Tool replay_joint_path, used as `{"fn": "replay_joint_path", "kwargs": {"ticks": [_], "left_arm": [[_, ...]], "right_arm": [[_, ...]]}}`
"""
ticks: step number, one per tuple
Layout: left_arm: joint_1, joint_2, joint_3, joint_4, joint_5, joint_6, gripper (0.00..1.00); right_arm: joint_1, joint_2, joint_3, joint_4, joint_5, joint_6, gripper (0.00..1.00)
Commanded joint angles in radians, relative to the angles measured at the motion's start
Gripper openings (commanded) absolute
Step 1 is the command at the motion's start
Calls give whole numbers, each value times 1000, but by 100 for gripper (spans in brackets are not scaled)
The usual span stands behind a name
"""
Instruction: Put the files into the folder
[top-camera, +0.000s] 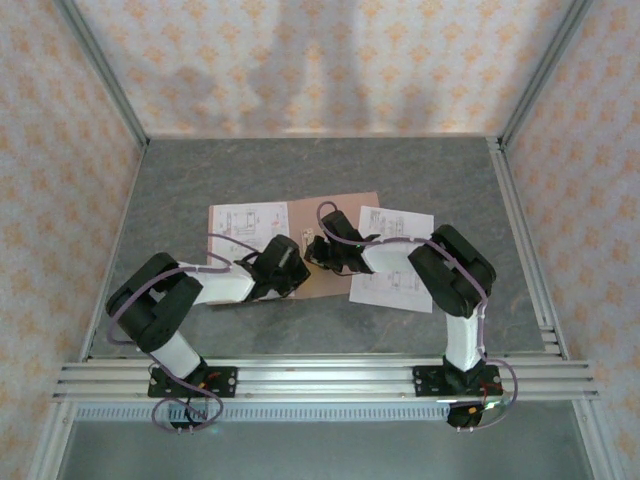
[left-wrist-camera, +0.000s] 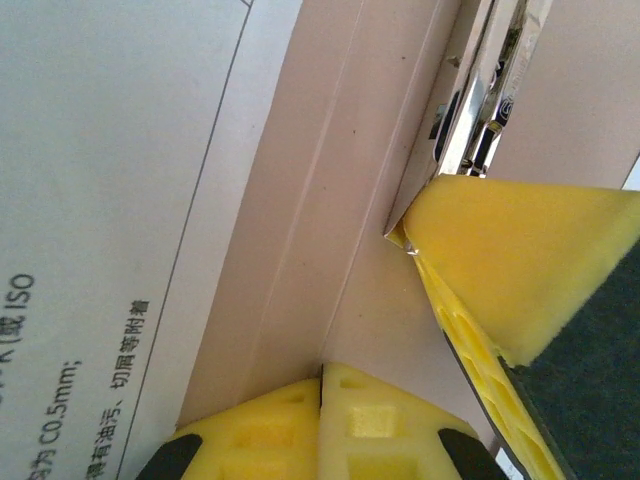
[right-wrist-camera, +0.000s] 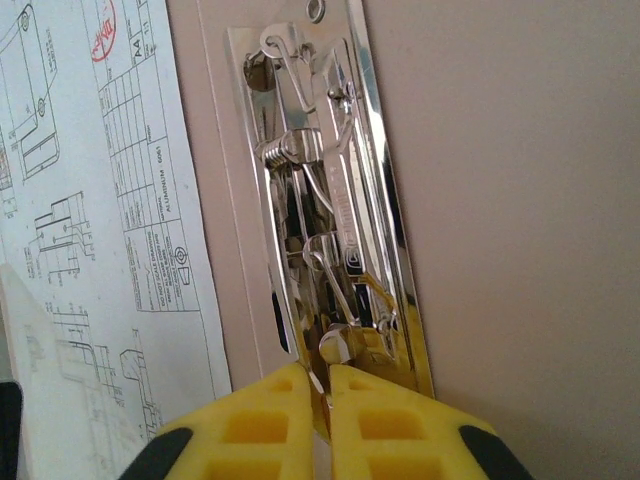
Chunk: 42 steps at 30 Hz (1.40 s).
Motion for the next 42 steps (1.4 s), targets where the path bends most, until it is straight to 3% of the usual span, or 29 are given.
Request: {"fn": "replay_joint_path", "kwargs": {"ticks": [1, 10, 22, 29, 42], "left_arm": [[21, 31, -58, -151, -38, 37, 0], [45, 9, -94, -144, -34, 39, 0], [47, 23, -171, -47, -46, -45, 0], [48, 7, -193, -53, -65, -59, 0], [47, -12, -192, -74, -78, -67, 0]], "right_arm": [[5, 36, 16, -50, 45, 13, 7], [3, 81, 46, -175, 111, 4, 0], [2, 82, 69, -334, 252, -40, 0], [11, 129, 153, -467, 307, -82, 0], [10, 196, 182, -556, 371, -97, 0]]}}
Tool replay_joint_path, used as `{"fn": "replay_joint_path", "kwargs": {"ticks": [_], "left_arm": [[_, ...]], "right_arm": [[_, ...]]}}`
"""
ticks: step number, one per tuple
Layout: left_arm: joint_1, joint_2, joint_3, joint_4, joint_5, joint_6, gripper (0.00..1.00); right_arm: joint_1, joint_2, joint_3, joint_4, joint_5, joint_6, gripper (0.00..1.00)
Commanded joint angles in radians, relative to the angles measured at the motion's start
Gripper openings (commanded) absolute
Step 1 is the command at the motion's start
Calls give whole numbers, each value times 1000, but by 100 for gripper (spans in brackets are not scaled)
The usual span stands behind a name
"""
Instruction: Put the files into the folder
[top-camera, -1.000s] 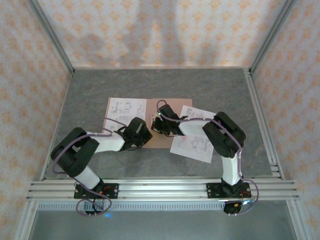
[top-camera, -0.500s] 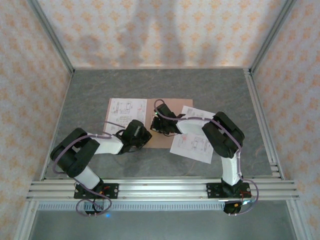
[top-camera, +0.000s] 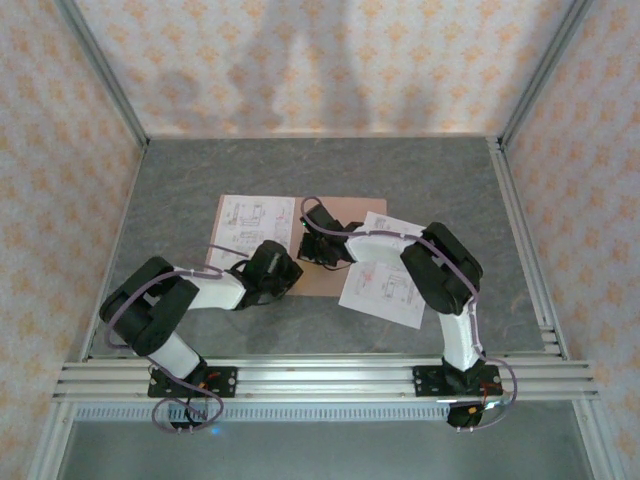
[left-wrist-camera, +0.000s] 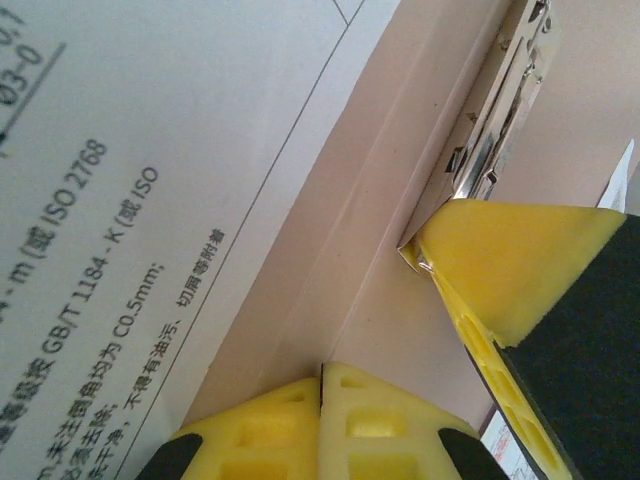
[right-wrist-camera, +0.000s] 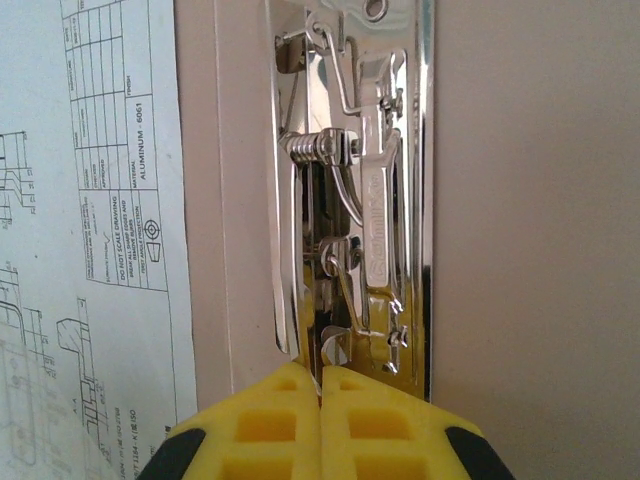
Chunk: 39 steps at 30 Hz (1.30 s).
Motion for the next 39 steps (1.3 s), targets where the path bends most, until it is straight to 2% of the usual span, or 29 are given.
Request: {"fn": "replay_joint_path", "kwargs": {"ticks": [1, 12, 20, 27, 39], "left_arm": [[11, 24, -68, -257, -57, -12, 0], [11, 33, -99, -198, -48, -58, 0], [11, 33, -104, -195, -53, -80, 0], [11, 28, -114, -184, -59, -103, 0], [11, 1, -116, -200, -70, -116, 0]], "right_arm": [[-38, 126, -54, -214, 197, -15, 0], [-64, 173, -97, -188, 145, -18, 0], [-64, 181, -94, -253, 223, -50, 0], [-48, 189, -32, -378, 348, -113, 0], [-49, 249, -30, -375, 309, -118, 0]]}}
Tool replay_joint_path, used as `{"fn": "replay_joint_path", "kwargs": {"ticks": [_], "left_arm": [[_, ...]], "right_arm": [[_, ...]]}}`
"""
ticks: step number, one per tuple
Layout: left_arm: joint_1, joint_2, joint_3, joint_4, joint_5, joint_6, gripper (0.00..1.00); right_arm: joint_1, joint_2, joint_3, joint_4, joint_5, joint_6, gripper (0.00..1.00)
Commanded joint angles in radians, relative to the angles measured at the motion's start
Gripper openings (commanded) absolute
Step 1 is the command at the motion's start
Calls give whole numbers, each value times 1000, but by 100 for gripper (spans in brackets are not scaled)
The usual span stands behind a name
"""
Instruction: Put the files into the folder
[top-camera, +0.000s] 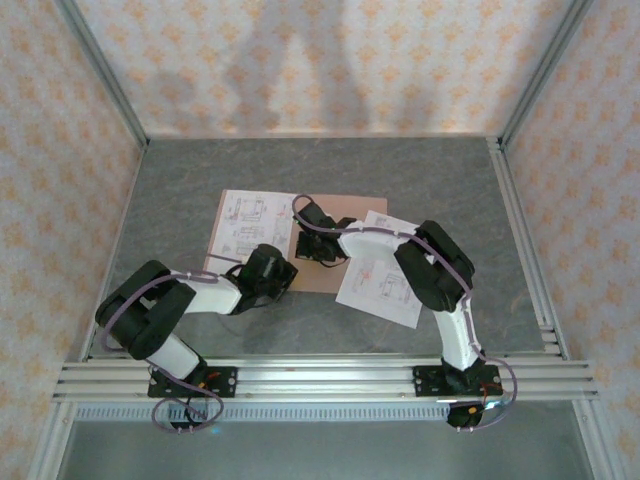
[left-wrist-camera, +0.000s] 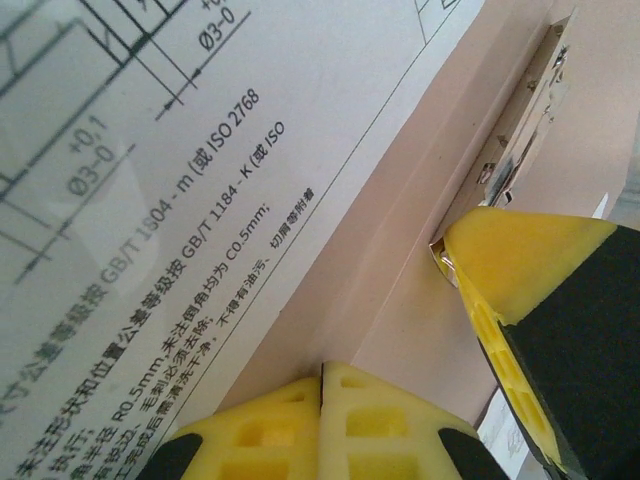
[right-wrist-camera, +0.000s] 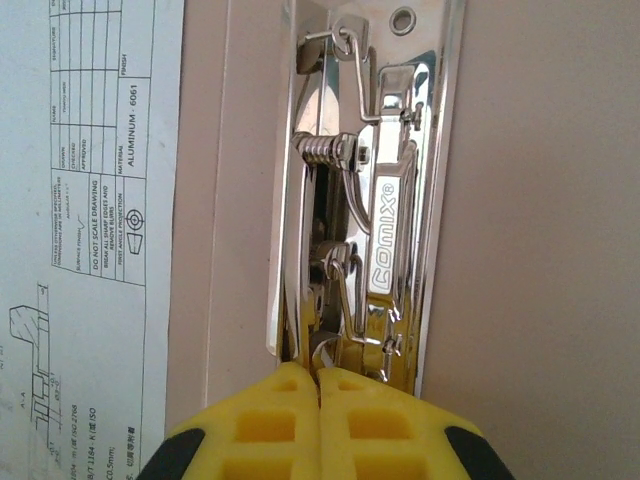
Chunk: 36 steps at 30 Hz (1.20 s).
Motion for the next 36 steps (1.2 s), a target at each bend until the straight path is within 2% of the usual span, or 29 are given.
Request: {"fn": "replay_joint_path", "kwargs": {"ticks": [1, 7, 10, 14, 21, 27, 36], "left_arm": [[5, 28, -62, -254, -31, -7, 0], [5, 51, -56, -247, -24, -9, 0], [4, 58, -54, -253, -26, -11, 0], [5, 64, -60, -257, -34, -15, 0], [5, 70, -65, -246, -35, -20, 0], [-2, 85, -59, -237, -28, -18, 0], [-34, 88, -45, -237, -43, -44, 0]], "right_arm": [[-59, 176, -112, -286, 221, -16, 0], [-64, 116, -118, -266, 176, -13, 0], [-80, 29, -177, -171, 107, -9, 0], [-104, -67, -184, -154, 58, -19, 0], [-137, -94, -148, -115, -93, -56, 0], [-157, -166, -121, -68, -187, 8, 0], [-203, -209, -49, -48, -251, 121, 2]]}}
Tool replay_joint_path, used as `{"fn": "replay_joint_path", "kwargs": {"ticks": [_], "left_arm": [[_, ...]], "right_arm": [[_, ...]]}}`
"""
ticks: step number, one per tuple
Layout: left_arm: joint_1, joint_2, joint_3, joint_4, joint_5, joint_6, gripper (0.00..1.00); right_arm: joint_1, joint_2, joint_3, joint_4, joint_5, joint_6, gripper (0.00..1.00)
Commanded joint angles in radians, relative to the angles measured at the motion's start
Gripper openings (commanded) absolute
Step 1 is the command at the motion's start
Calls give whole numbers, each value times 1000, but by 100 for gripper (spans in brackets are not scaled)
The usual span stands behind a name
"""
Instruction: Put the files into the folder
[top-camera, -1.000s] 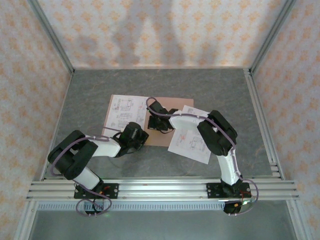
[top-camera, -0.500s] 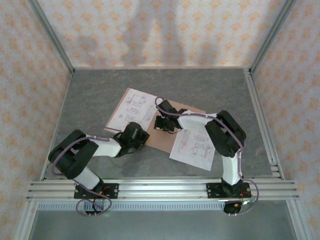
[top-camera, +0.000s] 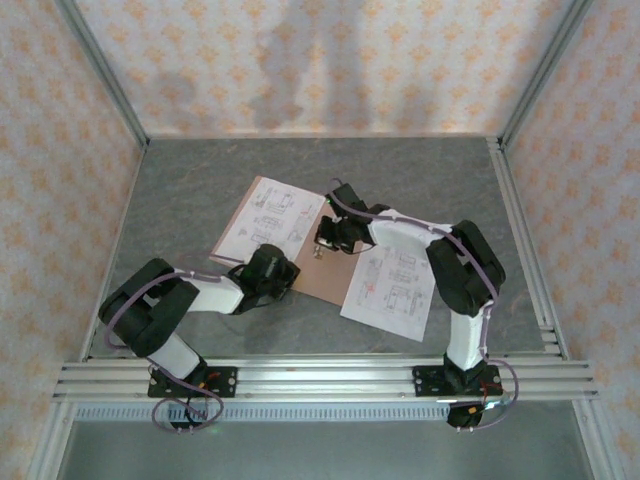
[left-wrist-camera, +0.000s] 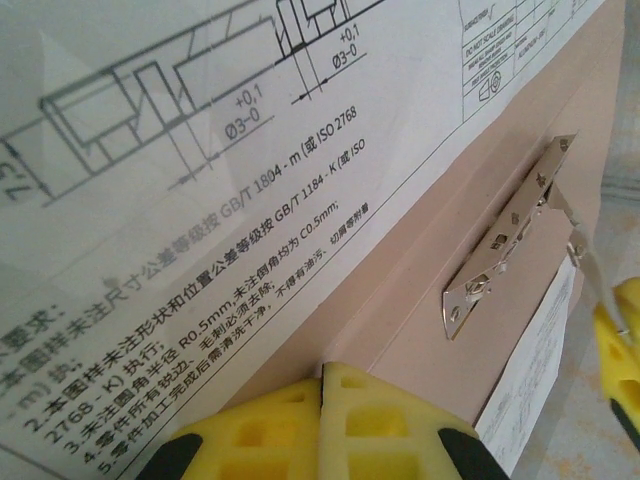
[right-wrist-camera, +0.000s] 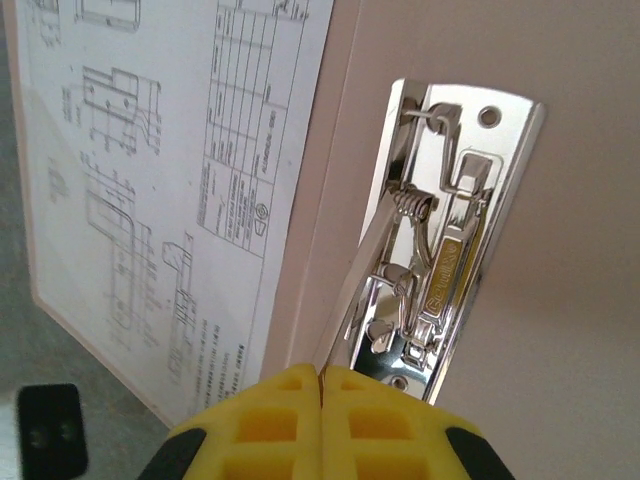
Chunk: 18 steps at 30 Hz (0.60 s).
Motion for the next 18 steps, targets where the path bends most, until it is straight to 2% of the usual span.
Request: {"fn": "replay_joint_path", "kwargs": {"ticks": [1, 4, 7, 11, 14, 18], "left_arm": [[-26, 57, -58, -263, -51, -30, 0], [-53, 33, -63, -275, -70, -58, 0], [-82, -1, -74, -288, -97, -91, 0], [-119, -36, -78, -300, -121, -134, 0], [-147, -61, -78, -314, -146, -163, 0], [-180, -94, -77, -332, -172, -202, 0]], "right_arm": [[-56, -24, 33, -30, 17, 53, 8], [-99, -28, 57, 1, -15, 71, 24], [-138, -30, 100, 19, -47, 95, 32], [-179, -16, 156, 63, -108, 147, 36], [-183, -40, 169, 56, -95, 143, 39], [-183, -140, 39, 108, -50, 159, 41]]}}
